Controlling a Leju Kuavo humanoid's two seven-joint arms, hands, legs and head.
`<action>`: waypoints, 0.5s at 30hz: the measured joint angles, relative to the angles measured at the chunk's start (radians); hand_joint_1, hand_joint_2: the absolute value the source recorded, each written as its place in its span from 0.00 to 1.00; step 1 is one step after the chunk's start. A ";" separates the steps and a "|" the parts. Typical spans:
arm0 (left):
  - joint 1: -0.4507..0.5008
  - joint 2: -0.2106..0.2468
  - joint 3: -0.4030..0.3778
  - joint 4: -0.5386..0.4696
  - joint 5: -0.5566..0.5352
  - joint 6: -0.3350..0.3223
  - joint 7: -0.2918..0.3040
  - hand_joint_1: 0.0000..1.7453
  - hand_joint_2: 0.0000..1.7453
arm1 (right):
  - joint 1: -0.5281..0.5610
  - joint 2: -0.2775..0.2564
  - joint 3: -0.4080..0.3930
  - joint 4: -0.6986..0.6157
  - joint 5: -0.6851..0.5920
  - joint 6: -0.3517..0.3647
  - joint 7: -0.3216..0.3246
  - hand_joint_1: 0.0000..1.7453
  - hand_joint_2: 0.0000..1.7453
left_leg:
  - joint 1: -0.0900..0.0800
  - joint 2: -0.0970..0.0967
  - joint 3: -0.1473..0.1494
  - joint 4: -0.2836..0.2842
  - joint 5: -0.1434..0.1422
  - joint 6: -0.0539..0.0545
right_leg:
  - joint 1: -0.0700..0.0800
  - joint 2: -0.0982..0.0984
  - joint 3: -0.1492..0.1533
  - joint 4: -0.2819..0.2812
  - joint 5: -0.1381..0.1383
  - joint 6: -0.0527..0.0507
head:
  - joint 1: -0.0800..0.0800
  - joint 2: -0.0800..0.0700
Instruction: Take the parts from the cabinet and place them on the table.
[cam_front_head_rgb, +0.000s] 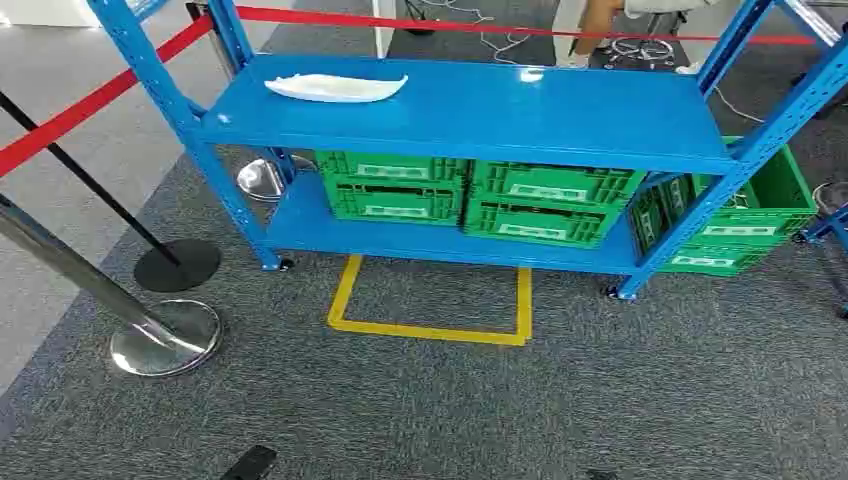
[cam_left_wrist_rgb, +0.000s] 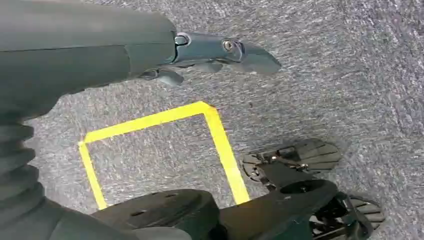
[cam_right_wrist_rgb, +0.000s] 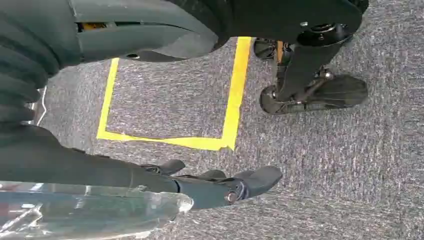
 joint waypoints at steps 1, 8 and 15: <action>0.000 0.000 0.000 0.000 0.000 0.000 0.000 0.00 1.00 | 0.000 0.000 0.000 0.000 0.000 0.000 0.000 0.00 1.00 | 0.000 0.000 0.000 0.000 0.000 0.000 | 0.000 0.000 0.000 0.000 0.000 0.000 | 0.000 0.000; 0.000 0.000 0.000 0.000 0.000 0.000 0.000 0.00 1.00 | 0.000 0.000 0.000 0.000 0.000 0.000 0.000 0.00 1.00 | 0.000 0.000 0.000 0.000 0.000 0.000 | 0.000 0.000 0.000 0.000 0.000 0.000 | 0.000 0.000; -0.003 0.000 0.002 0.000 0.003 0.005 -0.010 0.00 1.00 | 0.000 0.000 -0.003 0.000 -0.033 -0.005 -0.009 0.00 1.00 | 0.000 0.000 0.000 0.000 0.000 0.000 | 0.000 0.000 0.000 0.000 0.000 0.000 | 0.000 0.000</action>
